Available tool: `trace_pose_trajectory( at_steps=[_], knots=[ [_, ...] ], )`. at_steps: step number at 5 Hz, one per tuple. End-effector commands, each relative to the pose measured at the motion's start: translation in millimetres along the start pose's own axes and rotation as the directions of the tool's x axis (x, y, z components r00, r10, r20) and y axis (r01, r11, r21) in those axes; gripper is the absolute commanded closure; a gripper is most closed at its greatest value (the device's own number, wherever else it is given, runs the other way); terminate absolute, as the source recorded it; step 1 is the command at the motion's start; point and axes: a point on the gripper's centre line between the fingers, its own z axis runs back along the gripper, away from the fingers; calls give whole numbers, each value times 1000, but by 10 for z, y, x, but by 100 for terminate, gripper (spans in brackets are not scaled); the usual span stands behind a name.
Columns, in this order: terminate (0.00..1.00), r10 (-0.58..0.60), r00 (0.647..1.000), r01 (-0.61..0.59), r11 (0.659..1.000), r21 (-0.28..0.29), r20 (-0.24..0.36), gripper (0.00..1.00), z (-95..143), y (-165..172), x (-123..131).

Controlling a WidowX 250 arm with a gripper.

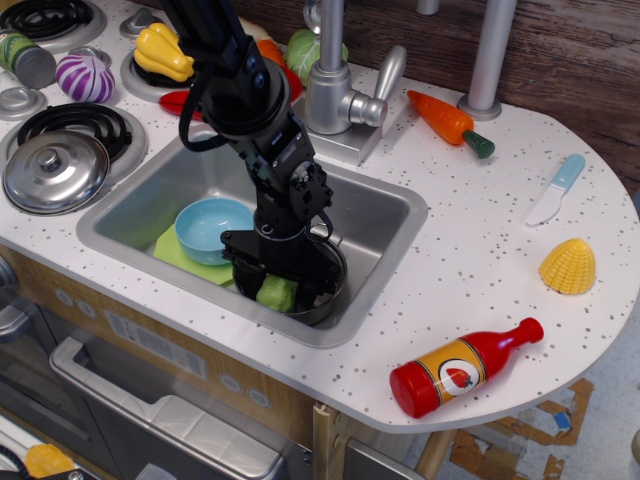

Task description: Take broccoli out of pan

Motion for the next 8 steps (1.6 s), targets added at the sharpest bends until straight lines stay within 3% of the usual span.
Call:
trace_pose_trajectory(
  at_steps=[1, 2, 3, 4, 5, 6, 8],
  knots=[
    [0, 0, 1000, 0, 1000, 4, 28, 100, 81, 34, 109],
    [0, -13, 1000, 12, 1000, 24, 22, 100, 338, 43, 177],
    [0, -34, 998, 35, 999, -18, 60, 100, 730, -7, 301],
    [0, -27, 998, 31, 997, -70, 56, 100, 1168, -285, 431],
    [0, -95, 993, 101, 992, -73, 76, 100, 1430, -705, 637],
    [0, -185, 982, 188, 975, -117, 38, 100, 1453, -1021, 835],
    [0, -245, 967, 253, 956, -145, 71, 100, 1041, -1433, 988]
  ],
)
